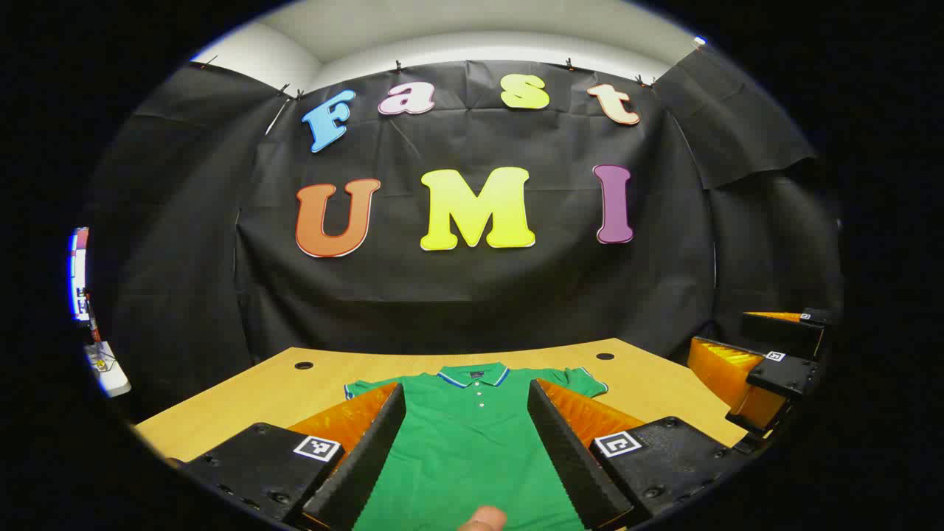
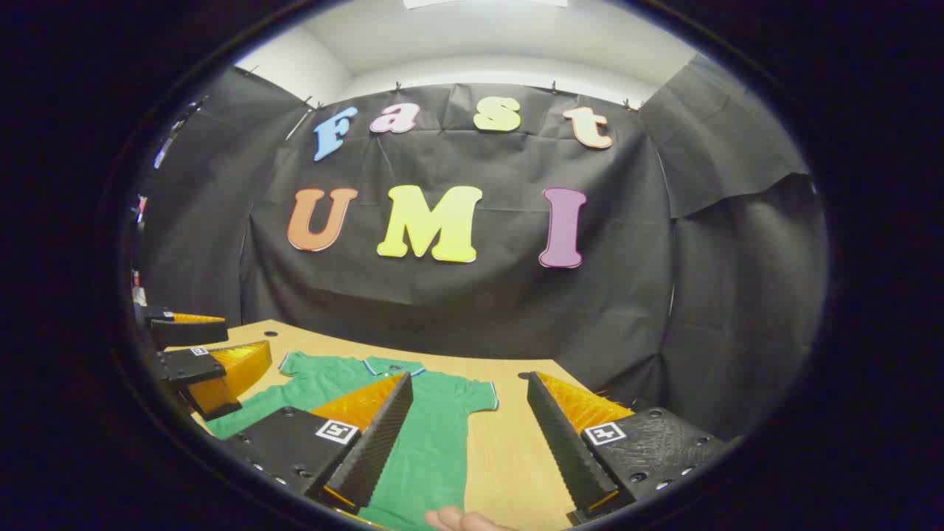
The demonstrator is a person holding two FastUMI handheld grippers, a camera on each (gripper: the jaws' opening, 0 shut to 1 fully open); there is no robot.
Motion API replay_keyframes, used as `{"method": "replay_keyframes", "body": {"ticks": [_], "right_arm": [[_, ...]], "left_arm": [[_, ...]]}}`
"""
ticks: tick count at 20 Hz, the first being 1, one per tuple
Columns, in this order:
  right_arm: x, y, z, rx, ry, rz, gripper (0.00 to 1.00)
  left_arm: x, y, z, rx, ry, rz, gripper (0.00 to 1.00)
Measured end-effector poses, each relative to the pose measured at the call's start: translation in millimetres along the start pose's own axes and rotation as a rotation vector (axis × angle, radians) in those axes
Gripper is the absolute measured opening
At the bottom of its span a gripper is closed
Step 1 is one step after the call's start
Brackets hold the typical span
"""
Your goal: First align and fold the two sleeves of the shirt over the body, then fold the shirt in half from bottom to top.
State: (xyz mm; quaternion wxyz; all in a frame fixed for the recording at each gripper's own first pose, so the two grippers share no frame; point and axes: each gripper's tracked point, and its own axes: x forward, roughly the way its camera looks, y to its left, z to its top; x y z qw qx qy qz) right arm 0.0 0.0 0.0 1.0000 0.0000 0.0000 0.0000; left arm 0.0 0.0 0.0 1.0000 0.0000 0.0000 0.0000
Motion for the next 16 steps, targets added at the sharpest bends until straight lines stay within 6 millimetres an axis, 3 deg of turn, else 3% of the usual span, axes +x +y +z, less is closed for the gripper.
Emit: {"method": "replay_keyframes", "body": {"ticks": [3, 12, 16], "right_arm": [[3.8, 21.8, -5.5, -0.020, -0.001, 0.056, 0.93], [30.7, 50.8, -24.6, -0.049, 0.007, 0.078, 0.97], [42.9, 66.2, -38.4, -0.032, 0.028, 0.094, 0.97]], "left_arm": [[2.4, 5.1, -0.2, 0.020, 0.000, -0.008, 1.00], [14.3, 39.2, -12.1, -0.025, 0.044, 0.062, 1.00], [19.0, 42.2, -9.6, -0.040, 0.033, 0.065, 1.00]]}}
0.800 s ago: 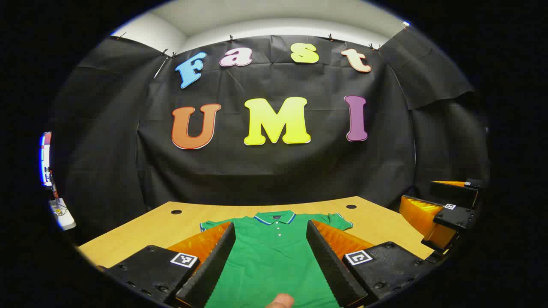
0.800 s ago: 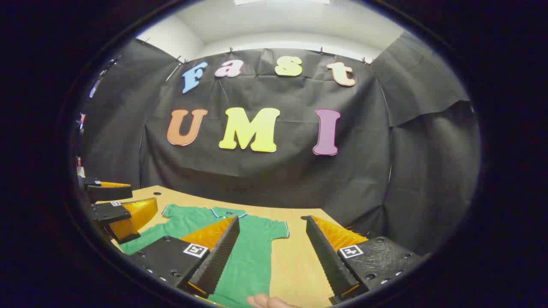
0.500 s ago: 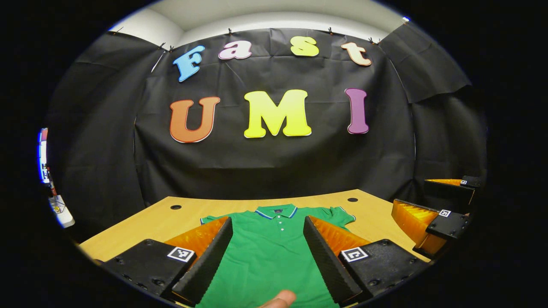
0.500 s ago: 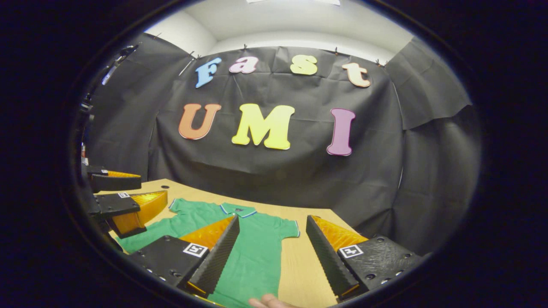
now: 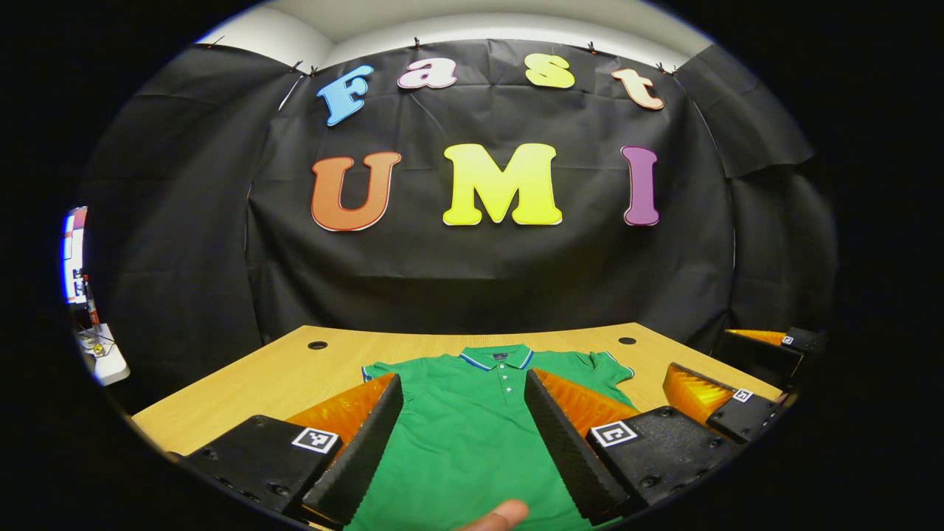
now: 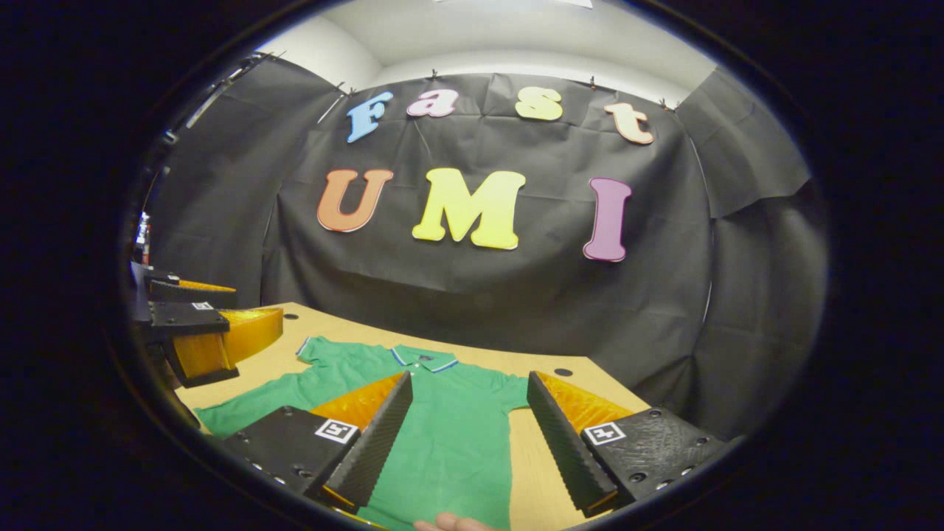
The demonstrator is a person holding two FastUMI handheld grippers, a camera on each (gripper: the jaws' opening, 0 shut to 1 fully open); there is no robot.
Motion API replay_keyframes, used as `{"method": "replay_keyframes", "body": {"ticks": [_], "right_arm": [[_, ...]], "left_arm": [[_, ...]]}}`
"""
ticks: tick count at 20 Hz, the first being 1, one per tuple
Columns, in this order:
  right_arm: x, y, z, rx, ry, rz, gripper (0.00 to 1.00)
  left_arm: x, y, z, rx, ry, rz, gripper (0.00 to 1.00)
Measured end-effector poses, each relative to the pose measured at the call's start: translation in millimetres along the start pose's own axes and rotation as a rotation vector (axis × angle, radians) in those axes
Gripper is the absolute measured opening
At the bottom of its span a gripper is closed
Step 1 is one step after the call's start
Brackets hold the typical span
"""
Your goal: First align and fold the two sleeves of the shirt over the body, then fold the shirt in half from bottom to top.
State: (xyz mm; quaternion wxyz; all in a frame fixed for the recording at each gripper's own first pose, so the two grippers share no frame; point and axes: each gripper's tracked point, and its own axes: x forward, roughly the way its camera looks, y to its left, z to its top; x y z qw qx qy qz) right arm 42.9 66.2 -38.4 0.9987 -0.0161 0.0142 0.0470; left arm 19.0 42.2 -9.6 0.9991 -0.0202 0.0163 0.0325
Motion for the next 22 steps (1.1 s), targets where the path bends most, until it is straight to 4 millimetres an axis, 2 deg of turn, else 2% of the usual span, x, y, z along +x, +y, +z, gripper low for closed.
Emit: {"method": "replay_keyframes", "body": {"ticks": [2, 5, 9, 11, 13, 14, 18, 19, 20, 22], "right_arm": [[8.2, 0.9, -8.8, -0.011, 0.022, -0.005, 0.97], [30.1, -9.2, -9.4, -0.052, 0.017, -0.036, 0.97], [74.5, -47.2, -3.7, -0.107, 0.009, -0.103, 0.96], [105.8, -74.3, 3.9, -0.136, 0.003, -0.135, 0.96], [138.0, -100.4, -1.3, -0.120, 0.037, -0.164, 0.95], [154.1, -108.3, -8.2, -0.083, 0.074, -0.167, 0.97], [209.0, -128.6, -42.3, 0.102, 0.206, -0.171, 0.95], [224.1, -134.9, -54.9, 0.112, 0.243, -0.180, 0.97], [237.5, -141.2, -70.8, 0.110, 0.296, -0.183, 0.95], [253.8, -144.8, -104.3, 0.145, 0.399, -0.176, 0.95]], "left_arm": [[1.8, 0.4, -1.7, -0.004, 0.006, -0.004, 1.00], [3.3, 3.0, -4.4, 0.004, 0.008, 0.004, 1.00], [11.4, 0.6, -11.4, -0.013, 0.020, 0.000, 1.00], [13.8, 1.3, -15.5, -0.019, 0.025, 0.014, 1.00], [17.2, -2.6, -20.4, -0.011, 0.026, 0.018, 1.00], [19.2, -6.9, -22.5, -0.007, 0.028, 0.011, 1.00], [27.5, -18.4, -39.2, 0.006, 0.065, -0.014, 1.00], [28.0, -22.1, -42.4, 0.007, 0.074, -0.020, 1.00], [29.1, -23.3, -44.9, 0.008, 0.081, -0.022, 1.00], [30.6, -24.9, -50.3, 0.009, 0.094, -0.027, 1.00]]}}
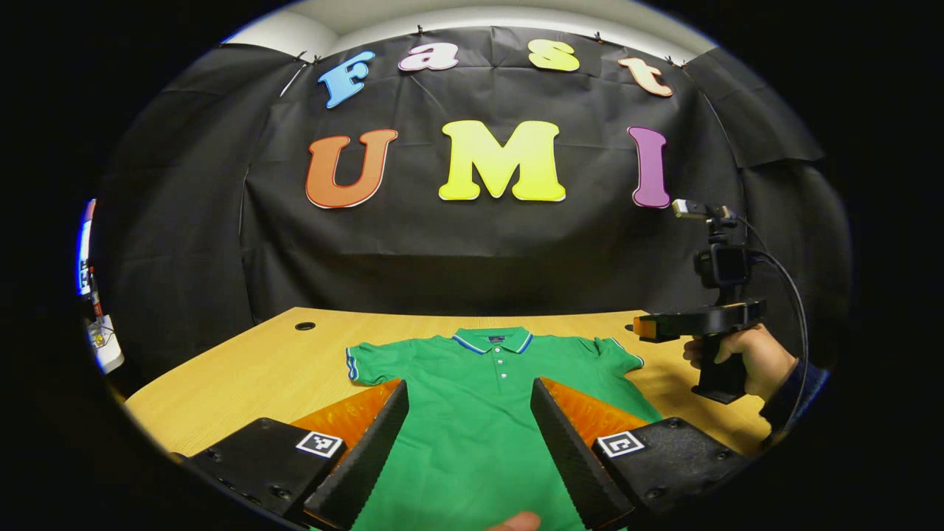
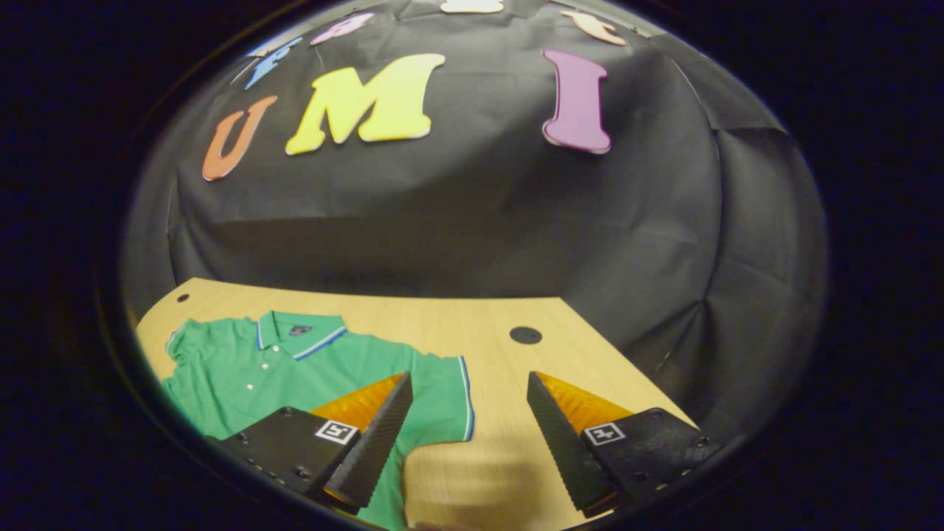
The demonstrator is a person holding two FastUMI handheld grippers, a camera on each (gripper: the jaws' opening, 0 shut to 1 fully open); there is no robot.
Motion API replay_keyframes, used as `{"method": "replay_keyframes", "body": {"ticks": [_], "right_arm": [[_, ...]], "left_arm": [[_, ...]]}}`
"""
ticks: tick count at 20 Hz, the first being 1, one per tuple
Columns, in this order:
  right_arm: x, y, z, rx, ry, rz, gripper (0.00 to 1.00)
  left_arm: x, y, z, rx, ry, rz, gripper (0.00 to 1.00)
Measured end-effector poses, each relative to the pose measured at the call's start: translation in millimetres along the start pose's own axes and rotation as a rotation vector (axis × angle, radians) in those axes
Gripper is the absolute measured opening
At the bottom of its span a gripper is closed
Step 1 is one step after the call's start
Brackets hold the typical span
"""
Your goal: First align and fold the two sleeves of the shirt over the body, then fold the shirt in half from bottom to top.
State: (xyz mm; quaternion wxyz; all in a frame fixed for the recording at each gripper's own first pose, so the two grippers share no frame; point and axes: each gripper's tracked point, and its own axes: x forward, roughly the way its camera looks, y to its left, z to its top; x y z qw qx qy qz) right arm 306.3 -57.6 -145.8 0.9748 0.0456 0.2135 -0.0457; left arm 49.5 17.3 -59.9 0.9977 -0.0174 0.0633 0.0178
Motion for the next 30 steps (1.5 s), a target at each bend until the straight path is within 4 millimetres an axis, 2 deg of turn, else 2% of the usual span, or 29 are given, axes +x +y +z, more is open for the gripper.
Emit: {"method": "replay_keyframes", "body": {"ticks": [1, 2, 4, 6, 7, 8, 9, 10, 11, 14, 16, 19, 23, 27, 28, 30], "right_arm": [[10.5, -3.0, -12.3, 0.030, 0.050, 0.000, 0.97], [18.4, -7.0, -24.3, 0.054, 0.087, 0.003, 0.95], [29.5, -7.8, -38.7, 0.091, 0.134, 0.004, 0.96], [37.0, -4.2, -53.6, 0.107, 0.184, 0.011, 0.88], [40.2, 4.3, -58.4, 0.120, 0.208, 0.044, 0.91], [43.3, 8.8, -56.3, 0.120, 0.198, 0.052, 0.77], [48.0, 8.6, -54.0, 0.121, 0.191, 0.049, 0.83], [48.7, 12.2, -56.3, 0.140, 0.209, 0.051, 0.78], [50.1, 10.1, -53.9, 0.151, 0.202, 0.022, 0.72], [52.6, 14.5, -55.6, 0.164, 0.207, 0.027, 0.24], [52.1, 18.0, -54.1, 0.168, 0.205, 0.043, 0.18], [52.8, 16.9, -51.1, 0.203, 0.205, 0.040, 0.01], [42.1, 19.3, -40.1, 0.048, 0.148, 0.031, 0.00], [26.1, 44.9, -9.2, -0.065, 0.040, 0.034, 0.00], [22.7, 51.0, -3.6, -0.090, 0.016, 0.030, 0.02], [15.1, 70.7, 4.6, -0.155, -0.025, 0.040, 0.00]], "left_arm": [[0.5, -0.1, -0.6, 0.000, 0.002, -0.001, 1.00], [2.1, 0.8, -0.8, 0.000, 0.000, -0.001, 1.00], [3.8, 4.1, -1.0, 0.000, -0.001, 0.005, 1.00], [6.8, 4.4, -5.3, -0.007, 0.010, 0.006, 1.00], [8.4, 5.2, -7.2, -0.012, 0.020, 0.006, 1.00], [9.4, 6.6, -9.2, -0.016, 0.030, 0.006, 1.00], [8.5, 6.2, -11.2, -0.019, 0.037, 0.007, 1.00], [8.5, 6.2, -11.7, -0.020, 0.041, 0.007, 1.00], [8.1, 6.5, -11.0, -0.019, 0.041, 0.008, 1.00], [8.5, 7.3, -7.5, -0.010, 0.029, 0.012, 1.00], [8.8, 8.0, -7.9, -0.007, 0.027, 0.015, 1.00], [9.6, 8.8, -9.2, -0.009, 0.029, 0.015, 1.00], [9.8, 9.5, -7.0, -0.006, 0.019, 0.026, 1.00], [9.6, 8.7, -7.9, -0.017, 0.031, 0.017, 1.00], [9.3, 8.7, -8.2, -0.020, 0.035, 0.015, 1.00], [8.8, 8.5, -7.3, -0.019, 0.035, 0.013, 1.00]]}}
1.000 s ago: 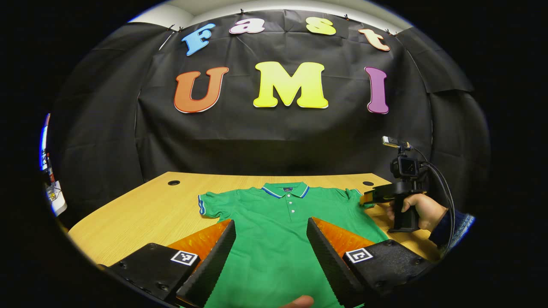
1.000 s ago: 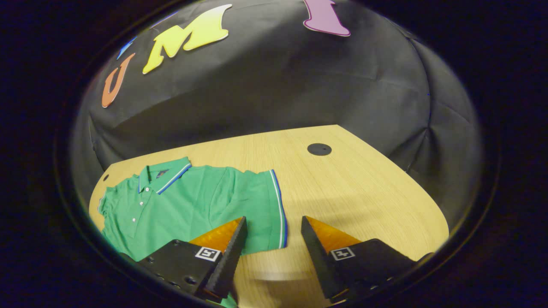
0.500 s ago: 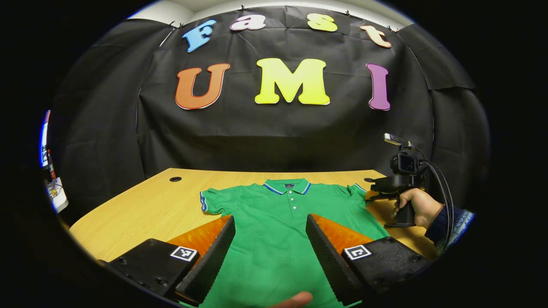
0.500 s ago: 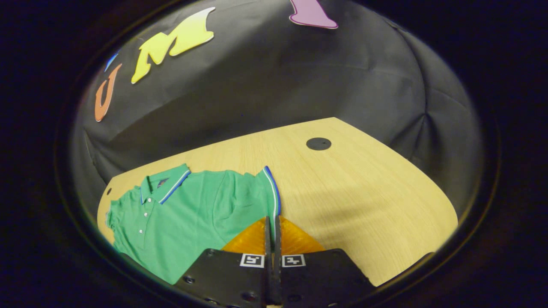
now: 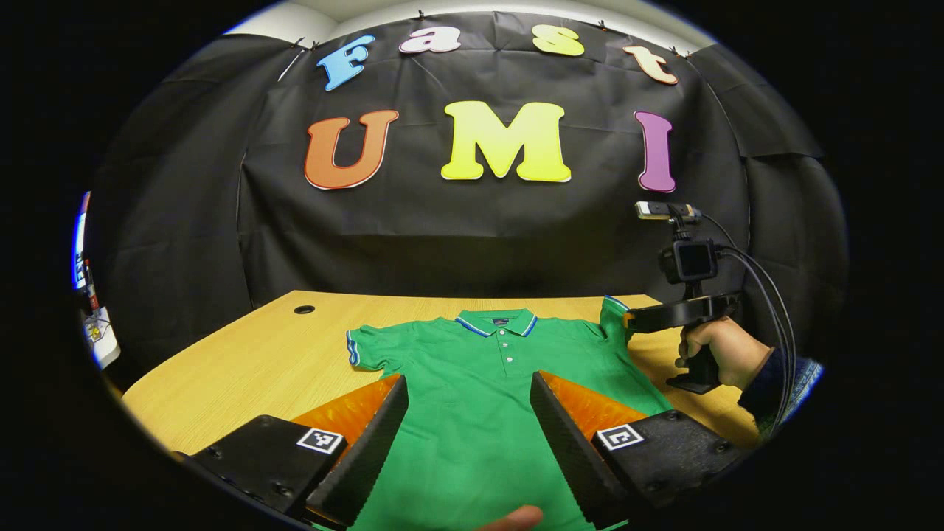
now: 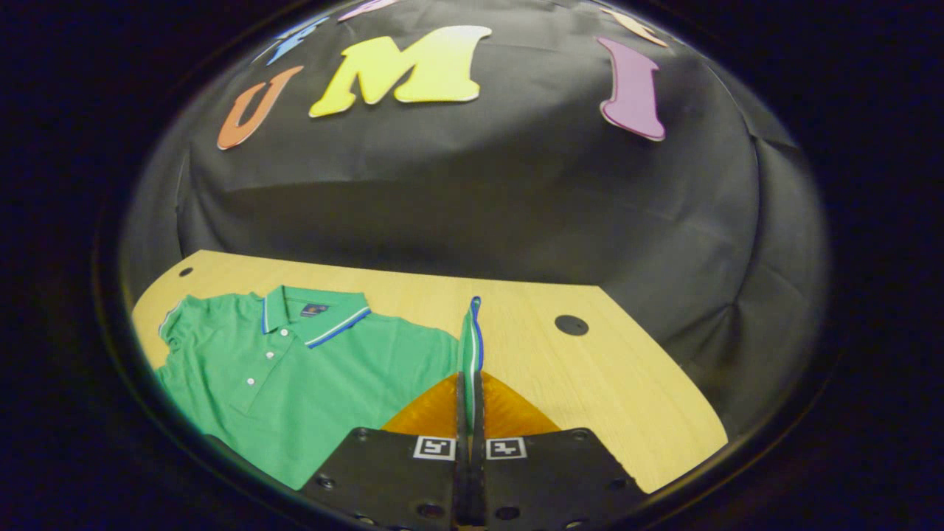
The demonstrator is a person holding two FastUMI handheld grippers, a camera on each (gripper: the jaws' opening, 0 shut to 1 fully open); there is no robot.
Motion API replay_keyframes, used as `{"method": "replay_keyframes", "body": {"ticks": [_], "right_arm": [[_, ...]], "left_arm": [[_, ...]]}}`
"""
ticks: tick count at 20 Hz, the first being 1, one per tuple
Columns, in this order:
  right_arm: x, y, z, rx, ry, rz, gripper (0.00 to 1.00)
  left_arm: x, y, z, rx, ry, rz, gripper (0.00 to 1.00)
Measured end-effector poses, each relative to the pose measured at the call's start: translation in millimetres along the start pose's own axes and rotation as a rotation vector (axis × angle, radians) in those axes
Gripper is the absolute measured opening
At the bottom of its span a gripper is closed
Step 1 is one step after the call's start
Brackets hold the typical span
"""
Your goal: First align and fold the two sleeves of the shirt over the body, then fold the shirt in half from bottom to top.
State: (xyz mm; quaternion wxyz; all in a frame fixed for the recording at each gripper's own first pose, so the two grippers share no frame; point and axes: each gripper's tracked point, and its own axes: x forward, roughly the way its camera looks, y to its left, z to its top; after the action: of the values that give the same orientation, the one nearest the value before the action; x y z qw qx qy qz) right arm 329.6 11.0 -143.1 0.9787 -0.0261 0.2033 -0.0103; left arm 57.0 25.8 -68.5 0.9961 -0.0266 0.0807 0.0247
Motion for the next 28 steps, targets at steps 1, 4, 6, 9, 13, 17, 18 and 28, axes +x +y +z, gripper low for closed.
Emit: {"method": "replay_keyframes", "body": {"ticks": [1, 4, 6, 9, 13, 17, 18, 28], "right_arm": [[-5.5, 12.0, 7.5, -0.026, -0.026, 0.012, 0.00], [-33.1, 69.1, 26.8, 0.002, -0.081, 0.158, 0.02], [-56.4, 89.1, 43.7, 0.056, -0.142, 0.234, 0.49], [-95.6, 72.3, 64.3, 0.062, -0.219, 0.193, 0.94], [-154.6, 41.2, 81.6, 0.019, -0.334, 0.126, 0.96], [-213.5, 22.9, 68.6, 0.023, -0.395, 0.139, 0.97], [-222.7, 18.7, 57.3, 0.008, -0.383, 0.153, 0.96], [-292.9, -20.3, -37.6, -0.039, -0.412, 0.216, 0.95]], "left_arm": [[-0.2, -0.2, 1.0, 0.004, -0.003, 0.000, 1.00], [-0.2, -1.2, 2.3, 0.010, -0.009, -0.005, 1.00], [-1.4, 1.2, 1.8, 0.015, -0.006, -0.003, 1.00], [-2.9, 9.1, 9.6, 0.025, -0.034, 0.034, 1.00], [-3.0, 32.1, 20.6, -0.051, -0.056, 0.069, 1.00], [-18.4, 51.1, 39.7, -0.126, -0.096, 0.114, 1.00], [-22.0, 53.7, 43.0, -0.127, -0.097, 0.124, 1.00], [27.2, 48.4, 67.0, -0.089, -0.062, 0.106, 1.00]]}}
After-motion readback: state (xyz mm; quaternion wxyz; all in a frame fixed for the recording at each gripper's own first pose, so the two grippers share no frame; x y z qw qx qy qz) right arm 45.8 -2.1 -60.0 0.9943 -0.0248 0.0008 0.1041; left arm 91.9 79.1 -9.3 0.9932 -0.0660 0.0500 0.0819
